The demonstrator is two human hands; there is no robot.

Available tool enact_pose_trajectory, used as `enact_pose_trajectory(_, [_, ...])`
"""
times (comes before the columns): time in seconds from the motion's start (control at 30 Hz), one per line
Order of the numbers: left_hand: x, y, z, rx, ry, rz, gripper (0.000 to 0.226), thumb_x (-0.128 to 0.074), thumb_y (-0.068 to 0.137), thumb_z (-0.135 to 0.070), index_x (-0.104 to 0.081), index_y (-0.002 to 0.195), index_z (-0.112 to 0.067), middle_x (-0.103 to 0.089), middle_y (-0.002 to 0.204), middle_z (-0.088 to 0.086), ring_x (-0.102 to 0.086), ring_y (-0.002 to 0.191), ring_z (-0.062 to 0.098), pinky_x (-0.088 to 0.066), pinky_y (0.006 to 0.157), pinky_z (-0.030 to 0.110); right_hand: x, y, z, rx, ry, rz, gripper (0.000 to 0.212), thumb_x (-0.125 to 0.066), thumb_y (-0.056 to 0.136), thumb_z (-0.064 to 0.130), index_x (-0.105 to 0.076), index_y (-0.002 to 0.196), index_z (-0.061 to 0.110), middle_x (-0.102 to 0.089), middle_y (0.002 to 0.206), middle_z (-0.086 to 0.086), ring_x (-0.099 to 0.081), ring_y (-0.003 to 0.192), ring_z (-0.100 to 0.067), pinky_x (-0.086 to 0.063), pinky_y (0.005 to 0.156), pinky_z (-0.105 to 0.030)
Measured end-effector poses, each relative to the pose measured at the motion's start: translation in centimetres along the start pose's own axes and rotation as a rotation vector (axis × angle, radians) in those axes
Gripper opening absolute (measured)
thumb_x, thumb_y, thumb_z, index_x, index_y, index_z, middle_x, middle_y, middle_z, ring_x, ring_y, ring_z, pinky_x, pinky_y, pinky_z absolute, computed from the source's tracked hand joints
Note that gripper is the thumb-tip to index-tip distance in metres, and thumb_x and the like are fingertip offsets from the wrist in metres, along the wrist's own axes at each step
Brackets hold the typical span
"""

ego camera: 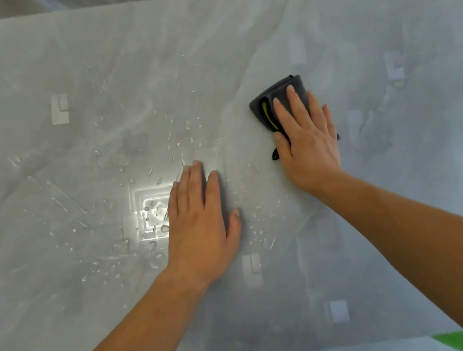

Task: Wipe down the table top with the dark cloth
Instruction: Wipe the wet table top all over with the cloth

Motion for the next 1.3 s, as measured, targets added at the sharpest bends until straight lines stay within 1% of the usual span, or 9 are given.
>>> enact_pose_trajectory(0.23, [-1.2, -1.4, 0.2, -0.007, 0.033, 0.055, 0.073, -0.035, 0.094, -0.052, -0.028, 0.153, -0.011, -0.01, 0.166, 0.015, -0.002, 0.154, 0.028, 0.001, 0.124, 0.044, -2.2, -6.7, 2.5, 0.369, -0.101, 0.17, 0.055, -0.032, 0.102, 0.035, -0.027, 0.156, 0.027, -0.014, 0.167, 0.002, -0.008, 0.153, -0.03, -0.006, 0.124, -0.049])
enact_pose_trajectory(0.37, [-1.1, -1.3, 0.1, -0.01, 0.039, 0.066, 0.076, -0.029, 0.091, -0.051, -0.028, 0.154, -0.01, -0.009, 0.166, 0.016, -0.002, 0.154, 0.029, 0.004, 0.123, 0.042, 0.0, -2.3, -1.1, 0.054, 0.014, 0.06, 0.056, -0.039, 0.103, 0.026, -0.025, 0.156, 0.028, -0.01, 0.167, 0.004, -0.005, 0.154, -0.028, -0.004, 0.124, -0.045])
enact_pose_trajectory(0.43, [-1.2, -1.4, 0.1, -0.006, 0.02, 0.072, 0.076, -0.029, 0.09, -0.05, -0.028, 0.154, -0.01, -0.008, 0.166, 0.016, 0.0, 0.154, 0.028, 0.004, 0.123, 0.042, -0.3, -3.5, -0.1, -0.01, 0.007, 0.02, 0.057, -0.038, 0.102, 0.024, -0.024, 0.157, 0.025, -0.009, 0.167, 0.001, -0.004, 0.153, -0.031, -0.003, 0.124, -0.047])
enact_pose_trajectory(0.63, [-1.5, -1.4, 0.7, -0.032, 0.003, 0.094, 0.073, -0.028, 0.092, -0.046, -0.021, 0.157, -0.013, 0.0, 0.168, 0.011, 0.008, 0.154, 0.023, 0.009, 0.123, 0.04, -2.9, -11.0, 2.6, 0.391, -0.104, 0.148, 0.055, -0.032, 0.101, 0.033, -0.032, 0.155, 0.023, -0.02, 0.165, -0.002, -0.012, 0.153, -0.032, -0.009, 0.124, -0.049])
enact_pose_trajectory(0.7, [-1.4, -1.4, 1.0, -0.049, 0.011, 0.104, 0.072, -0.027, 0.094, -0.049, -0.019, 0.157, -0.015, 0.002, 0.168, 0.01, 0.009, 0.154, 0.022, 0.011, 0.123, 0.038, -2.0, -10.0, 1.0, 0.341, -0.085, 0.107, 0.054, -0.036, 0.101, 0.032, -0.033, 0.154, 0.025, -0.021, 0.165, 0.0, -0.013, 0.153, -0.029, -0.009, 0.124, -0.049])
enact_pose_trajectory(0.87, [-0.7, -3.7, 0.9, -0.088, -0.042, 0.046, 0.071, -0.035, 0.094, -0.051, -0.028, 0.153, -0.013, -0.002, 0.167, 0.014, 0.008, 0.154, 0.028, 0.004, 0.124, 0.041, -1.4, -9.9, 0.4, -0.034, 0.049, -0.036, 0.056, -0.042, 0.101, 0.025, -0.03, 0.155, 0.025, -0.015, 0.166, 0.001, -0.008, 0.154, -0.029, -0.003, 0.125, -0.046])
enact_pose_trajectory(1.03, [-1.8, -8.5, 1.3, -0.089, -0.007, 0.093, 0.071, -0.037, 0.095, -0.05, -0.025, 0.154, -0.014, 0.002, 0.167, 0.013, 0.009, 0.153, 0.028, 0.003, 0.123, 0.042, -4.3, -17.0, 4.5, 0.323, -0.108, 0.109, 0.054, -0.035, 0.101, 0.033, -0.033, 0.154, 0.02, -0.021, 0.165, -0.005, -0.014, 0.152, -0.034, -0.014, 0.123, -0.052])
enact_pose_trajectory(1.1, [-2.2, -10.0, 1.8, -0.086, 0.005, 0.112, 0.072, -0.035, 0.094, -0.05, -0.025, 0.154, -0.013, 0.0, 0.167, 0.013, 0.007, 0.153, 0.029, 0.0, 0.124, 0.045, -4.2, -16.9, 3.4, 0.377, -0.145, 0.132, 0.055, -0.036, 0.101, 0.034, -0.032, 0.155, 0.022, -0.021, 0.165, -0.005, -0.015, 0.152, -0.033, -0.016, 0.122, -0.052])
enact_pose_trajectory(1.3, [-3.2, -12.7, 2.8, -0.126, 0.071, 0.152, 0.072, -0.035, 0.094, -0.05, -0.026, 0.154, -0.01, -0.004, 0.166, 0.016, 0.003, 0.154, 0.031, -0.001, 0.124, 0.045, -2.5, -16.2, 0.2, -0.213, 0.016, -0.008, 0.057, -0.037, 0.104, 0.029, -0.019, 0.158, 0.026, -0.004, 0.168, 0.002, 0.0, 0.154, -0.026, 0.0, 0.125, -0.043])
Point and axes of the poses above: each hand's wrist, its own y-axis towards the middle knuckle, its own x-axis out of the back of the hand, z = x × y, the point moved 10 cm from there along y, towards the middle knuckle
